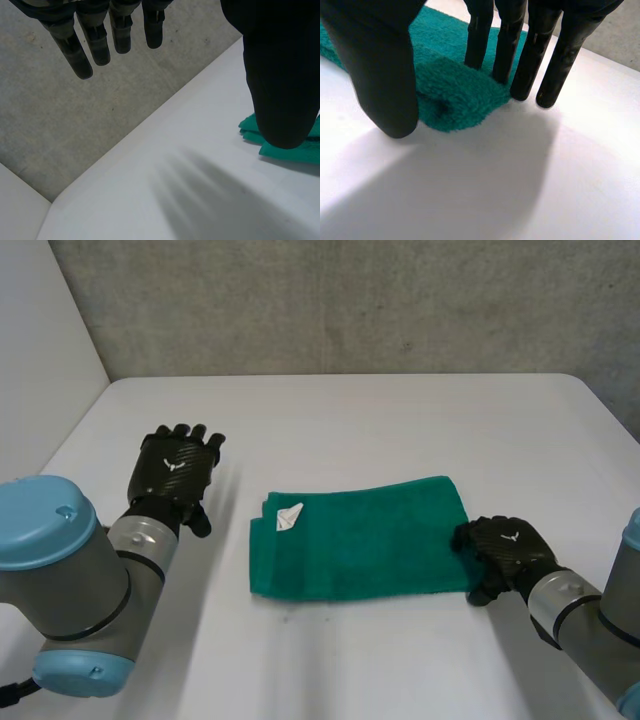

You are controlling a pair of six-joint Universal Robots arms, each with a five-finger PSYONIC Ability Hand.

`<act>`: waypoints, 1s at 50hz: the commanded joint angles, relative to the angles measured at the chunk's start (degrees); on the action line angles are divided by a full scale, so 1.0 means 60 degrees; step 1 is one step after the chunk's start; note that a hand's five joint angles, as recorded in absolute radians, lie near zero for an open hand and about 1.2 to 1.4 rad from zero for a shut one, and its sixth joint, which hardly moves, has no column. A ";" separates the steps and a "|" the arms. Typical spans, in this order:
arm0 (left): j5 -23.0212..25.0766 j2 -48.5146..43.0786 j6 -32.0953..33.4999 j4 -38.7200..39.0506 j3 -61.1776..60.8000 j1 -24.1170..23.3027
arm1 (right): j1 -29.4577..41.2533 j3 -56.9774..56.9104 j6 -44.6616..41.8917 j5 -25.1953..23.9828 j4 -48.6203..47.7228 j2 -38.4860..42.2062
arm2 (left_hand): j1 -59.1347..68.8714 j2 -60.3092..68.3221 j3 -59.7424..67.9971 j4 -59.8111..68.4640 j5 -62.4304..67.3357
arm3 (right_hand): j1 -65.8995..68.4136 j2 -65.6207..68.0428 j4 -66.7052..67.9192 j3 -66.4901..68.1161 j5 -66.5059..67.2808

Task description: Fold the towel.

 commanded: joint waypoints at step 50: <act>-0.0014 -0.0917 -0.3335 -0.2236 0.3279 -0.2039 | 0.3646 -0.3712 0.1271 0.1026 0.1275 -0.0203 | -0.0161 -0.0261 -0.0363 -0.0262 -0.0433 | -0.3297 -0.4079 -0.4056 -0.4061 -0.3999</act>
